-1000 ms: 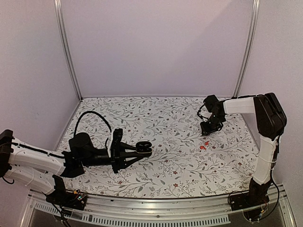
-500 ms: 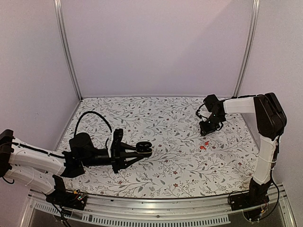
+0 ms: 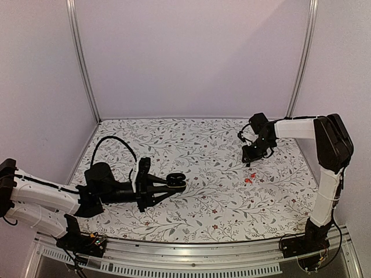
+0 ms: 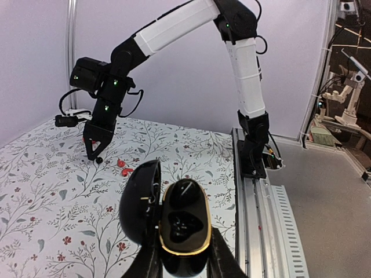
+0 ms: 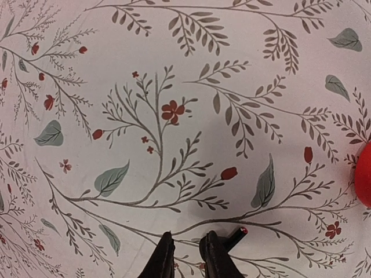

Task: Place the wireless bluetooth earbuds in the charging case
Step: Move the left earbud to the center of the board.

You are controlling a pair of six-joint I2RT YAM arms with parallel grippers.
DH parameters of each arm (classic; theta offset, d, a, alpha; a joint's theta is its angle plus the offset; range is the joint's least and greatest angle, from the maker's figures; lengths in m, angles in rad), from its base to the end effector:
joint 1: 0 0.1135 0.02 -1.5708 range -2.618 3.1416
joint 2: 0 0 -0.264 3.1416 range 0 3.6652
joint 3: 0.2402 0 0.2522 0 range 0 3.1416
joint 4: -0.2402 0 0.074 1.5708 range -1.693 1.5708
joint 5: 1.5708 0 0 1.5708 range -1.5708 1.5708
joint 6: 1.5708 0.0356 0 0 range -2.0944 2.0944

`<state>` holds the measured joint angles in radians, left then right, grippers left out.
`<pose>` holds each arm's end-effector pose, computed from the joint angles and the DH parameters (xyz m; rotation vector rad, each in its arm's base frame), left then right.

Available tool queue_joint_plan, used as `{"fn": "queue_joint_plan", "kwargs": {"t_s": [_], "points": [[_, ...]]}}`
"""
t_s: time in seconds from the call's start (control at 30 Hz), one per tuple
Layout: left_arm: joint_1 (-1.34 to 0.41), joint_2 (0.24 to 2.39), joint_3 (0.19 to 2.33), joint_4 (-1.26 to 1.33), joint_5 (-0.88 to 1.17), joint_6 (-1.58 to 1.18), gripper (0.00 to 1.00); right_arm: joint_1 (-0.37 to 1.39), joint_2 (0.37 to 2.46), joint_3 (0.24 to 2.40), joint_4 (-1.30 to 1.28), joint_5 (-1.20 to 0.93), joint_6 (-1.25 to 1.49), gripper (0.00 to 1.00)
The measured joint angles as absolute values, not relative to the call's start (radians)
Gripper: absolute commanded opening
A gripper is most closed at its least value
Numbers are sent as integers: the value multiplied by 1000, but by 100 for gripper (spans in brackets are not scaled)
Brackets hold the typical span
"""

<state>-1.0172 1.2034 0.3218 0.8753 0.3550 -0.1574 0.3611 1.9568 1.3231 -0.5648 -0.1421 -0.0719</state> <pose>0.1128 -0.2061 0.2083 0.9739 1.4044 -1.1777 0.3650 0.1432 0.1596 -0.6338 2.7082 0.2713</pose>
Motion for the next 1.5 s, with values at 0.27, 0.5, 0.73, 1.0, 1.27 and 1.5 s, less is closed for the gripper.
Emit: {"fn": "queue_joint_plan", "kwargs": {"t_s": [0.27,0.5,0.73,1.0,1.27,1.5], "points": [[-1016,1200,322,874,354,-157,0,360,1866,1239,-548,-124,-6,48],[-1016,1200,322,873,354,-157,0,358,1851,1222,-524,-144,38,50],[-1015,1188,322,873,353,-157,0,347,1882,1223,-515,-144,49,52],[-1013,1188,315,873,349,-157,0,346,1936,1250,-515,-146,46,44],[-1013,1184,311,871,347,-157,0,355,1954,1254,-515,-183,11,32],[-1011,1184,311,872,347,-157,0,377,1954,1254,-514,-205,-25,25]]}}
